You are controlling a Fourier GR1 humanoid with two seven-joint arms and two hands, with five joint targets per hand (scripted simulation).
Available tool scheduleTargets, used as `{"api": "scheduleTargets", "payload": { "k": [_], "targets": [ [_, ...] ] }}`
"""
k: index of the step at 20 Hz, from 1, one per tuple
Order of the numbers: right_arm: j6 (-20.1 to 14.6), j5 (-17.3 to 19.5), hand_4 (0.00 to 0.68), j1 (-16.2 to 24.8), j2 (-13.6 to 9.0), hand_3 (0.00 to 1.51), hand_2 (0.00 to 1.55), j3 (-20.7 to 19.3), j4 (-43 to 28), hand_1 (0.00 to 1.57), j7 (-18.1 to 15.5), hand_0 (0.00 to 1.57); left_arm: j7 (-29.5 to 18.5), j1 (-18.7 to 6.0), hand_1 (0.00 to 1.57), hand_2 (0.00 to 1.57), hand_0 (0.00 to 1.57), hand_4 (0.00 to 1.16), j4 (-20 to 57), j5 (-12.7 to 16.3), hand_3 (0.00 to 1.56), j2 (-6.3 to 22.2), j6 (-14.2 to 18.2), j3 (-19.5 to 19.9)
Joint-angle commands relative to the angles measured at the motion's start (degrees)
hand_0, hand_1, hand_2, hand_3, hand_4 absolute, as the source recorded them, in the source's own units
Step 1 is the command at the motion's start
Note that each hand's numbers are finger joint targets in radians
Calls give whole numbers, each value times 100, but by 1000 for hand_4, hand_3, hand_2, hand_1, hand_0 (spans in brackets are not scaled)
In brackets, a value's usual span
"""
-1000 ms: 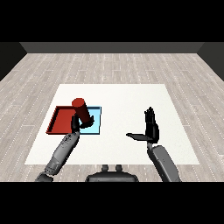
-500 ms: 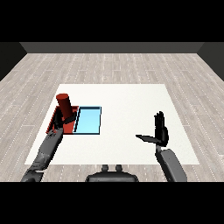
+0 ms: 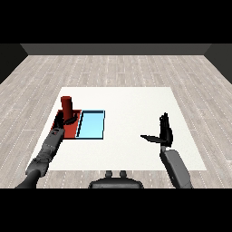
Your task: Pick the red can and put it in the red box
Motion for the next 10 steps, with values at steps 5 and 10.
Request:
{"api": "scheduleTargets", "payload": {
  "k": [5,10],
  "targets": [
    [222,-131,0,-256,139,0,0,-211,664,0,-250,0,559,-222,671,671,671,720,1611,-343,0,-236,188,-99],
    [274,-53,0,-502,211,0,0,-223,931,0,-387,0,796,-218,887,877,887,676,1862,12,343,68,83,316]
  ]
}}
